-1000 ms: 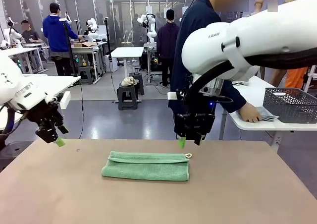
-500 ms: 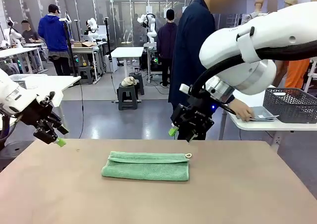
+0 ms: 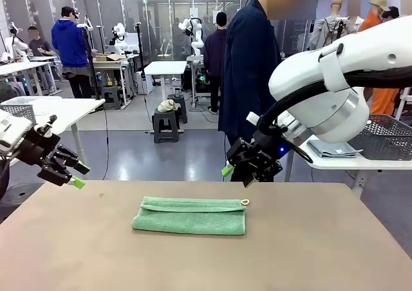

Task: Fold the towels and place them in the basket.
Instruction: When a person lays out a Towel with hook on the table, fold it in half twice.

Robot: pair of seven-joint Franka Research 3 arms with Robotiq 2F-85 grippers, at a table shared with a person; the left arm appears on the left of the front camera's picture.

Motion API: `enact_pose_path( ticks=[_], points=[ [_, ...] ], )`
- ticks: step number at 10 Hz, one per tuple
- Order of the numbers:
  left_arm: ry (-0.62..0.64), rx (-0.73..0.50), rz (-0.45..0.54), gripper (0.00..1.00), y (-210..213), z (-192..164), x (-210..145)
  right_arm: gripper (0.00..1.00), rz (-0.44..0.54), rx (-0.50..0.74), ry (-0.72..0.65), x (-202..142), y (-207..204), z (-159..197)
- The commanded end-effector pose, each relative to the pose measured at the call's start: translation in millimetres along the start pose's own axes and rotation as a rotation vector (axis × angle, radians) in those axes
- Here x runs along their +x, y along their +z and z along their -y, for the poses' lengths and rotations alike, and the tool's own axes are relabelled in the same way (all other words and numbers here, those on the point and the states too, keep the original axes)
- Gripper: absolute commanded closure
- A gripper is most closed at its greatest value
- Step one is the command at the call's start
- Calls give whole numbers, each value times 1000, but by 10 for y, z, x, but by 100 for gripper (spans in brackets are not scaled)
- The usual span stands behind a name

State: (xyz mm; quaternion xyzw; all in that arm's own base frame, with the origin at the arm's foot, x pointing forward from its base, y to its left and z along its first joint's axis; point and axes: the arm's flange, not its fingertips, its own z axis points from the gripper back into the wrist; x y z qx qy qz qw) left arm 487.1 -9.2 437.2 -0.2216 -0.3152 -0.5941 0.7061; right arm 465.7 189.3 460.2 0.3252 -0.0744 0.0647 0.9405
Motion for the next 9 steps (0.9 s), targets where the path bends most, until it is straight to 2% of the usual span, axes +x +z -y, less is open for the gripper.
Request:
enact_pose_path(
  ticks=[1, 5, 9],
  points=[
    [-18, -36, 112, 26, 20, -84, -87, 24, -36, -17, 7, 46, -28, -14],
    [-48, -21, 234, 26, -17, -91, -103, 24, -36, -17, 7, 46, -28, -14],
    [-30, -24, 222, 26, -75, -84, -65, 24, -36, -17, 7, 46, -28, -14]
  ],
)
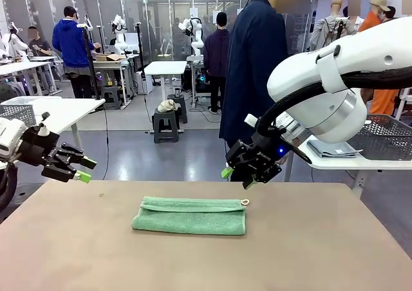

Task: Fold the towels and place them in the basket.
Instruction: When a person lays out a Towel with hook on the table, fold it in half twice.

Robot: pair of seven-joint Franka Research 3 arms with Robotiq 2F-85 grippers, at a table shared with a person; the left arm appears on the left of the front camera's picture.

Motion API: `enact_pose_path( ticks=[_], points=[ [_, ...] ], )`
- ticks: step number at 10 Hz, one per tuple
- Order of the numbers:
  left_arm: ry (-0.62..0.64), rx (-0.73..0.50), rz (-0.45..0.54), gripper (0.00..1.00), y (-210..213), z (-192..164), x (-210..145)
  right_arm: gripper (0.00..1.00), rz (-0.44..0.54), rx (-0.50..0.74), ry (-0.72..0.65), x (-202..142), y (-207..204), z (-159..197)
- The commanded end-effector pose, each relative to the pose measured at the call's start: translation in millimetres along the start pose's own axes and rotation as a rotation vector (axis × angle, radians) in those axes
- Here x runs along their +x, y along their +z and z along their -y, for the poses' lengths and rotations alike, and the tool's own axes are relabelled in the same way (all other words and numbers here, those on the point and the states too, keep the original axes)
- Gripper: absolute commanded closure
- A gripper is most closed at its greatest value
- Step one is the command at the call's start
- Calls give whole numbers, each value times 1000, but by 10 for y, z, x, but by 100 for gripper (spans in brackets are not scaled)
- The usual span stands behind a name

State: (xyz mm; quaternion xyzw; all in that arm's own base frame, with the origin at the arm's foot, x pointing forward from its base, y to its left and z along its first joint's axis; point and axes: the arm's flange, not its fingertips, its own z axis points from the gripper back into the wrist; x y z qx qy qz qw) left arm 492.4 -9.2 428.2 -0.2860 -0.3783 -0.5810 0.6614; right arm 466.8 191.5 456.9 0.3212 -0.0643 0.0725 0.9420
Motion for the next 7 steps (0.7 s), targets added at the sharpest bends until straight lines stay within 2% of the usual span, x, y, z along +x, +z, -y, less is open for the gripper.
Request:
enact_pose_path(
  ticks=[1, 3, 7],
  points=[
    [0, 4, 1, 26, 19, -1, 0, 24, 0, 0, 0, 0, 0, 0],
    [0, 4, 1, 26, 19, -1, 0, 24, 12, -94, -159, 15, -121, -3],
    [0, 4, 1, 26, 19, -1, 0, 24, 1, -179, -303, 176, -505, 159]
  ],
)
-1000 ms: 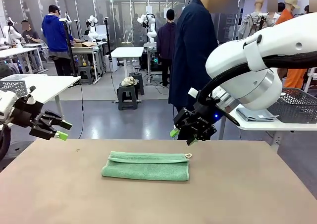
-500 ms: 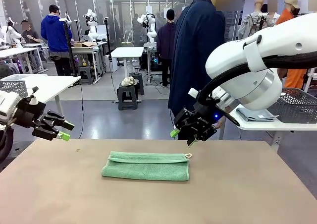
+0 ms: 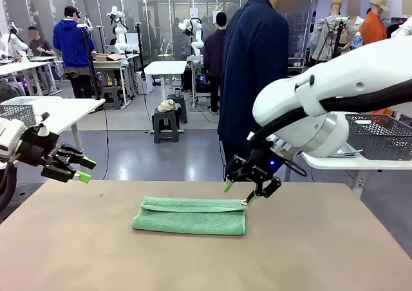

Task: Fold the towels and place them in the basket.
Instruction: When a person lays out a Towel with hook on the table, fold it in half twice.

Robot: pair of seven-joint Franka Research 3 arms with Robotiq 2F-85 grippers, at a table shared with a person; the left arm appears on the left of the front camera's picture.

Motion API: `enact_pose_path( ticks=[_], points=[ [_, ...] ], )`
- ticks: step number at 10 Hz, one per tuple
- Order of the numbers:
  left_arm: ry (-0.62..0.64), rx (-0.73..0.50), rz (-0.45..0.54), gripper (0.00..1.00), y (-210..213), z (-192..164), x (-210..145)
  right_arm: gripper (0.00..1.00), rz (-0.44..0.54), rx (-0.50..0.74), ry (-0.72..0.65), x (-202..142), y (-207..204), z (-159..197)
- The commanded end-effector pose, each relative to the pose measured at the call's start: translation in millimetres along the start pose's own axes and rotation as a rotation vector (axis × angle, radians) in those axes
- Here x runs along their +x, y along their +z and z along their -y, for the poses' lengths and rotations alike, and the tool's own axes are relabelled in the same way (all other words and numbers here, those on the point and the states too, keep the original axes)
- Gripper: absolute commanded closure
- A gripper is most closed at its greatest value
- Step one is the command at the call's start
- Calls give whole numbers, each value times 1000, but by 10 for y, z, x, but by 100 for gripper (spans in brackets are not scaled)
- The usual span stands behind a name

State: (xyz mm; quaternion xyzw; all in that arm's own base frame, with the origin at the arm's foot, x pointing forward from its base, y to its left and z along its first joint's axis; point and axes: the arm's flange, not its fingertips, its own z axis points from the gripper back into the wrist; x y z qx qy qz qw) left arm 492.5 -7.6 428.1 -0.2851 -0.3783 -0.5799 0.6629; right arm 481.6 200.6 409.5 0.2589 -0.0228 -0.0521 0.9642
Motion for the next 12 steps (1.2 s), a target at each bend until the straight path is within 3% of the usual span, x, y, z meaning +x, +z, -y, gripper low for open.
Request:
enact_pose_path(
  ticks=[1, 3, 9, 12],
  points=[
    [-3, 1, 3, 26, 7, 2, 11, 24, 25, -78, -61, 113, -157, -100],
    [-3, 1, 3, 26, 7, 2, 11, 24, 48, -169, -79, 150, -354, -53],
    [-3, 1, 3, 26, 7, 2, 11, 24, 171, -294, 62, 258, -817, 44],
    [-3, 1, 3, 26, 7, 2, 11, 24, 220, -317, -20, 385, -1036, 75]
  ],
)
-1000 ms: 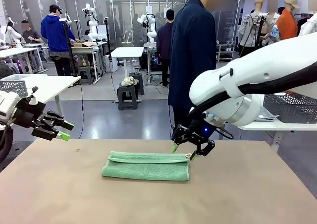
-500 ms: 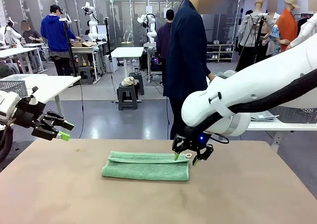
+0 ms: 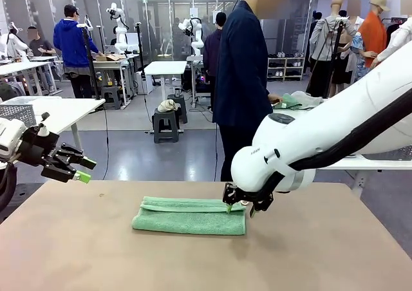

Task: Fold the towels and place them in the basket.
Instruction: When a person lays out a Towel with hook on the table, fold it in half twice.

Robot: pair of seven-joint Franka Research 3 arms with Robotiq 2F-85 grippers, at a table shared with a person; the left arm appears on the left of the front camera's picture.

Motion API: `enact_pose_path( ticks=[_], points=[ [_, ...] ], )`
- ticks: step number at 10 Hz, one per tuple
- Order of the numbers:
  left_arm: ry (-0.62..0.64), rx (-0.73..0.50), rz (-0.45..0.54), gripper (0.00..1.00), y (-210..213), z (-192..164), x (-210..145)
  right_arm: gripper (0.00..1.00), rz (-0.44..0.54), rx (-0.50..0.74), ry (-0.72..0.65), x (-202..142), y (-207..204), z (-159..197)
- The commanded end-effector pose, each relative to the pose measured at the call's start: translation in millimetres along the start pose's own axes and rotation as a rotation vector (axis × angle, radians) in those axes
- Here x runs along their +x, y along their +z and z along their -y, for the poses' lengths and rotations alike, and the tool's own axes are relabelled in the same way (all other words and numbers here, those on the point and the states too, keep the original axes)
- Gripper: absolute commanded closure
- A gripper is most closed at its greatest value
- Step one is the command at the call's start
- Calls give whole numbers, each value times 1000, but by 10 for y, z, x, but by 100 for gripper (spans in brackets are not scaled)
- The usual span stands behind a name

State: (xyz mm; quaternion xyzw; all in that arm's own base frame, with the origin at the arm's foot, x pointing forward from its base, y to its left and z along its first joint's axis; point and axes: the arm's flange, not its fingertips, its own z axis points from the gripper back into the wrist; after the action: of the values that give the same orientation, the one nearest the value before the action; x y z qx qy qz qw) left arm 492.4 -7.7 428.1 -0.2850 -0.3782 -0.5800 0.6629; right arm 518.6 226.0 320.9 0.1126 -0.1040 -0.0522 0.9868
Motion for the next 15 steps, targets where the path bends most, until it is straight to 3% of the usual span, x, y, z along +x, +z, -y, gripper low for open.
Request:
enact_pose_path(
  ticks=[1, 11, 12, 13, 14, 15],
  points=[
    [-2, 1, 3, 26, 8, 1, 10, 24, 36, -50, -88, 68, -145, -153],
    [-2, 1, 3, 26, 8, 1, 10, 24, 18, -118, -105, 106, -401, -197],
    [-2, 1, 3, 26, 8, 1, 10, 43, 19, -122, -106, 109, -412, -196],
    [-2, 1, 3, 26, 8, 1, 10, 43, 14, -124, -107, 104, -425, -190],
    [-2, 1, 3, 26, 8, 1, 10, 63, 8, -126, -109, 107, -432, -182],
    [-2, 1, 3, 26, 8, 1, 10, 49, 6, -144, -115, 102, -455, -170]
  ],
)
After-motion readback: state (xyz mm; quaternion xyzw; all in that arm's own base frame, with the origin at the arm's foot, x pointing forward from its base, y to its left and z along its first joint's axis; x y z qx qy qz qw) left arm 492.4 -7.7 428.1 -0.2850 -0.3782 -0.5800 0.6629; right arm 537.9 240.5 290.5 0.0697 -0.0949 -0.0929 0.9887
